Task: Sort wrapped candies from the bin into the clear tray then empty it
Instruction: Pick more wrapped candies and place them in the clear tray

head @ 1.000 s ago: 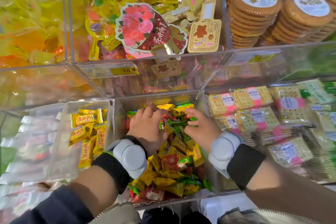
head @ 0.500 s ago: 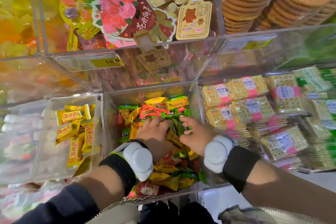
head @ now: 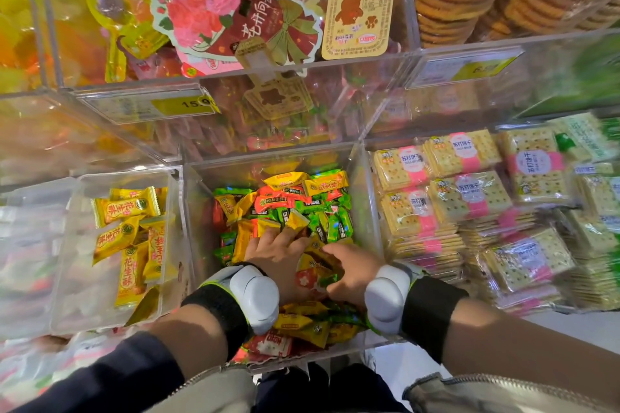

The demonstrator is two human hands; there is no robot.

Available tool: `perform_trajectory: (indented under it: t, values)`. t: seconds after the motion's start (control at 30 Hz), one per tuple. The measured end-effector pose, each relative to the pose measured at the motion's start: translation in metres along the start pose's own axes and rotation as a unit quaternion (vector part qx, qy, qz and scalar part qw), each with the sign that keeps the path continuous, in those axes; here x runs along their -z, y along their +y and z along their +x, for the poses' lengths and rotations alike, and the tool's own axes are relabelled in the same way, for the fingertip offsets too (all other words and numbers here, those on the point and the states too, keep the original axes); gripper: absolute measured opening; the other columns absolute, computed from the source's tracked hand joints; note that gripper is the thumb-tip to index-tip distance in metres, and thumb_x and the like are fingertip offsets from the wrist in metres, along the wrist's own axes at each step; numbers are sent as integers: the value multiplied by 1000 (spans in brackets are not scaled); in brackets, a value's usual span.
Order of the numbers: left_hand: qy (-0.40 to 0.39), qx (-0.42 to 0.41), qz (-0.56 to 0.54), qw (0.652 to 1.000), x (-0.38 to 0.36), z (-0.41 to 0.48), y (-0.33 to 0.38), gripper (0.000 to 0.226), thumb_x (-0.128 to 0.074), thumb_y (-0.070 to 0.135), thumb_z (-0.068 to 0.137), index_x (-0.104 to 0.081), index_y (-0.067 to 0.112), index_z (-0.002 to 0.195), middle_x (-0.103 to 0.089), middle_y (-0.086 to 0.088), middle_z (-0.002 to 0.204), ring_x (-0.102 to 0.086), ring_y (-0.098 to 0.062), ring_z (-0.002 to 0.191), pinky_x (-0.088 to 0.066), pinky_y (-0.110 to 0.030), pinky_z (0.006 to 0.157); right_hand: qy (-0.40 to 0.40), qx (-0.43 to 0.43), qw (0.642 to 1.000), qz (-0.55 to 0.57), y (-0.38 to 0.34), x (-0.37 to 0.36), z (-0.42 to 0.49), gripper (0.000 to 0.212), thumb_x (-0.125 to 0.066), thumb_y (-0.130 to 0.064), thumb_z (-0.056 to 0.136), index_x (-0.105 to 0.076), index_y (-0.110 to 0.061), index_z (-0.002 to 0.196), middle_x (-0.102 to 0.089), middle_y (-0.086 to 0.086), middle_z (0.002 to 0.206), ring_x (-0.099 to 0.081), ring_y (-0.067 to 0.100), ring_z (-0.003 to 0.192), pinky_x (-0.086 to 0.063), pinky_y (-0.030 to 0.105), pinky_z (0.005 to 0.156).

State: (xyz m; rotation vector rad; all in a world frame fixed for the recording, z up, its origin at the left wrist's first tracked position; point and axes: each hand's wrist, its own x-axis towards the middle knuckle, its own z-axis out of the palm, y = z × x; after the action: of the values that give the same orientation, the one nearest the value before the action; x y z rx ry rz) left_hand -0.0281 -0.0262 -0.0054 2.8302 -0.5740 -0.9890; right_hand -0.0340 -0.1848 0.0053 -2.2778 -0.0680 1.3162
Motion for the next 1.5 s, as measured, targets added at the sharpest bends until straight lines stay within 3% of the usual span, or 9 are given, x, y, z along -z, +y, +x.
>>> perform_trajectory:
  t: [0.3, 0.73, 1.13, 1.33, 1.5]
  values:
    - [43, -38, 35, 998, -16, 3, -9, 78, -56, 65, 72, -28, 38, 139, -31, 8, 146, -16, -22, 139, -17, -43, 109, 14, 3, 1000, -23, 2, -7, 5, 82, -66, -31, 82, -16, -21, 147, -14, 8, 155, -30, 25, 138, -32, 31, 109]
    - [35, -45, 44, 997, -16, 4, -10, 65, -57, 60, 75, -36, 37, 132, -40, 0, 131, -30, -26, 126, -19, -43, 106, 52, -5, 995, -87, 2, -21, 7, 67, -65, -33, 79, -36, -22, 138, -40, 13, 137, -41, 31, 126, -39, 30, 102]
    - [7, -64, 15, 998, -12, -2, -6, 55, -63, 48, 76, -39, 26, 121, -45, 0, 130, -41, -26, 120, -21, -39, 105, 52, 18, 996, -74, 6, -20, 8, 65, -64, -27, 83, -33, -18, 140, -34, 11, 141, -38, 28, 129, -36, 30, 102]
    - [-3, -60, 13, 998, -11, -3, -6, 51, -64, 46, 76, -39, 24, 115, -50, -2, 126, -42, -27, 117, -22, -40, 103, 58, 17, 996, -68, 8, -22, 9, 60, -62, -26, 85, -34, -19, 137, -49, 10, 136, -48, 27, 122, -41, 29, 96]
    - [-7, -63, 13, 998, -12, -4, -8, 54, -64, 47, 76, -38, 26, 118, -49, 0, 128, -41, -26, 119, -22, -41, 104, 37, 29, 992, -117, 4, -20, 10, 67, -59, -30, 87, -26, -16, 144, -36, 9, 147, -36, 27, 133, -33, 31, 106]
